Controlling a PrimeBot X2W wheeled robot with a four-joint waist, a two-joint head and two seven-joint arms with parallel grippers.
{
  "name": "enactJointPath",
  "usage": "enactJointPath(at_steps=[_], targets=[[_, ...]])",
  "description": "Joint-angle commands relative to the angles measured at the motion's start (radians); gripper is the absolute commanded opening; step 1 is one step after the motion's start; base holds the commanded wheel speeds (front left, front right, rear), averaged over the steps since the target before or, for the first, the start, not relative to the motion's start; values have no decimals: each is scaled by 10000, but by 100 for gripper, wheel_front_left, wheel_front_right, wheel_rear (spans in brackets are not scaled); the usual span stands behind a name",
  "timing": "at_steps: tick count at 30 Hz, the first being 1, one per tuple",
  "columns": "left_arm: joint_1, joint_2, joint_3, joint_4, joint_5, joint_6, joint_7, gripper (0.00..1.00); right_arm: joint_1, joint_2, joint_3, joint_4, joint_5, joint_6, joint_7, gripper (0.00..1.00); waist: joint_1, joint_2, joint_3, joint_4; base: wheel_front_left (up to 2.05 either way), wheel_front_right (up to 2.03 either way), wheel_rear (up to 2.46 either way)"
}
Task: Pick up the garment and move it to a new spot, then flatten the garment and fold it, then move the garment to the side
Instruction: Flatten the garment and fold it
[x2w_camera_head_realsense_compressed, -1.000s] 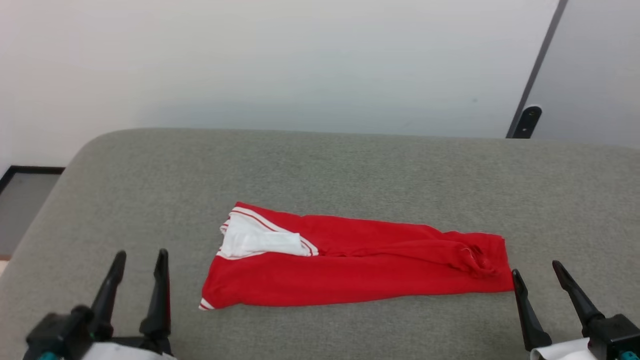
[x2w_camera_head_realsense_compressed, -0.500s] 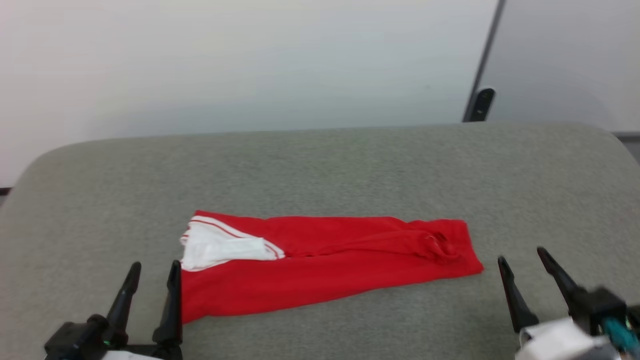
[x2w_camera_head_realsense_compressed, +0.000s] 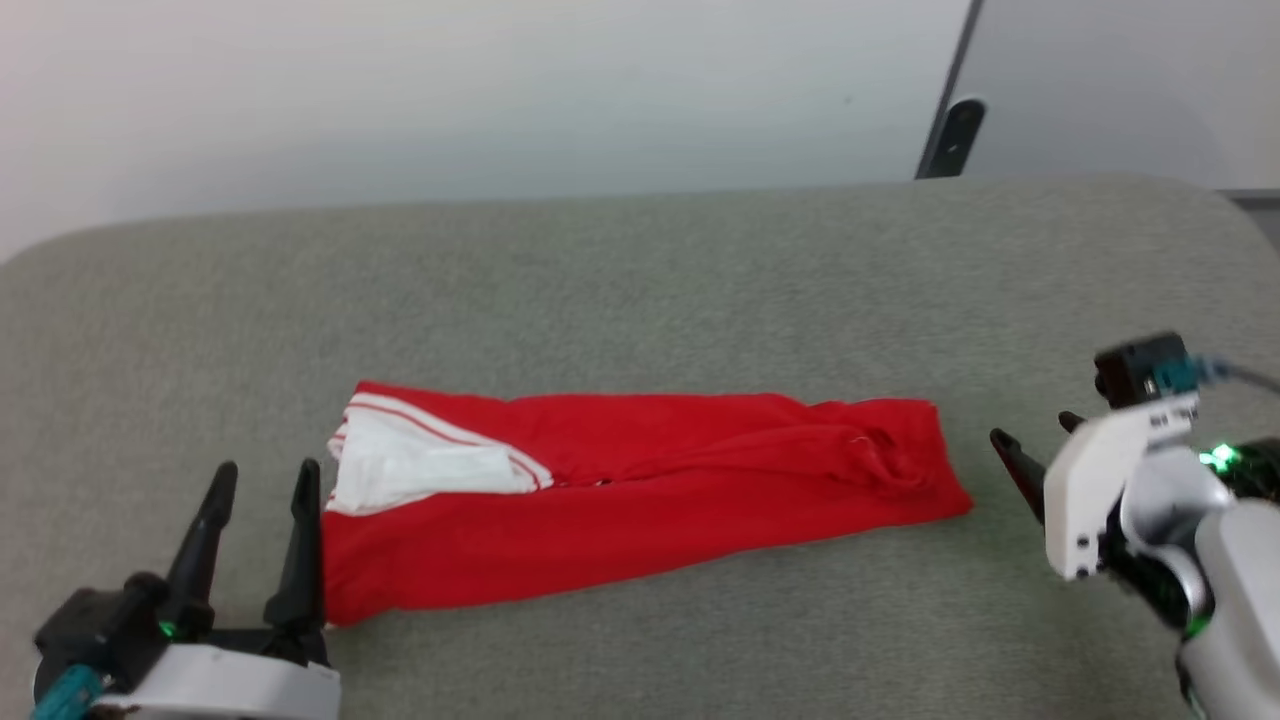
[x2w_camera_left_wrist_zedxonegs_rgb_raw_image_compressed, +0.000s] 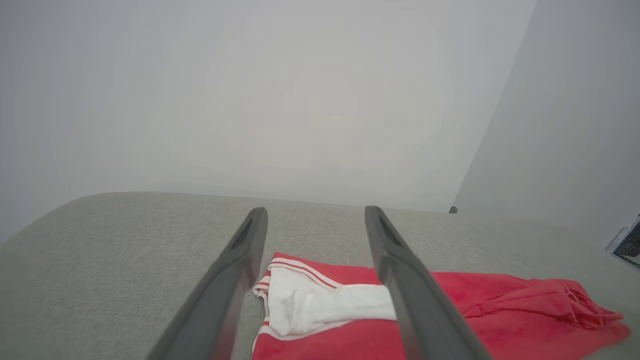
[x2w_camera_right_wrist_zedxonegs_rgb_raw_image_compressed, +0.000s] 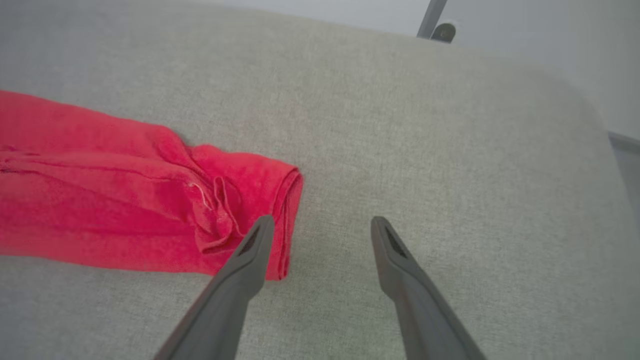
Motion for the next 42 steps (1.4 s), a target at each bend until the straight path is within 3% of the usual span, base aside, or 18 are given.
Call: enactJointPath(at_steps=[1,7,15,22,27,28,29,35,42], targets=[[-182,7,-31,-4,-59,-70,45,100,-517,-13,188,277,374,-14,911,100,0,0,518,500,0,0,0],[-594,-115,-289,197,-148,-178,114,100,-1636,87,365,1173,919,-14,2924,100,0,0,985,1086,0,0,0],[-1129,-233,-510,460,-208,-256,152,100,-2565,471,109,2406,434,-14,4744,100,0,0,1497,1628,0,0,0],[-1646,-427,-760,809,-296,-408,79,100,-3033,974,-536,3744,-756,-14,5462,100,0,0,1907,1985,0,0,0],[-1879,-511,-879,1060,-311,-496,44,100,-3056,1374,-978,4498,-1319,-16,5359,100,0,0,2048,2160,0,0,0],[-1908,-524,-885,1088,-332,-516,31,100,-3074,1415,-1021,4594,-1389,-14,5300,42,0,0,2059,2193,0,0,0],[-1931,-530,-878,1118,-344,-511,24,100,-3096,1448,-1058,4678,-1447,-14,5202,0,0,0,2058,2219,0,0,0],[-1809,-498,-792,1228,-445,-502,2,100,-3206,1110,-1322,4962,-1681,-19,4984,0,0,0,1892,2266,0,0,0],[-1618,-429,-705,1156,-559,-378,67,100,-3285,206,-1732,5051,-1791,-66,4649,0,0,0,1644,2195,0,0,0]])
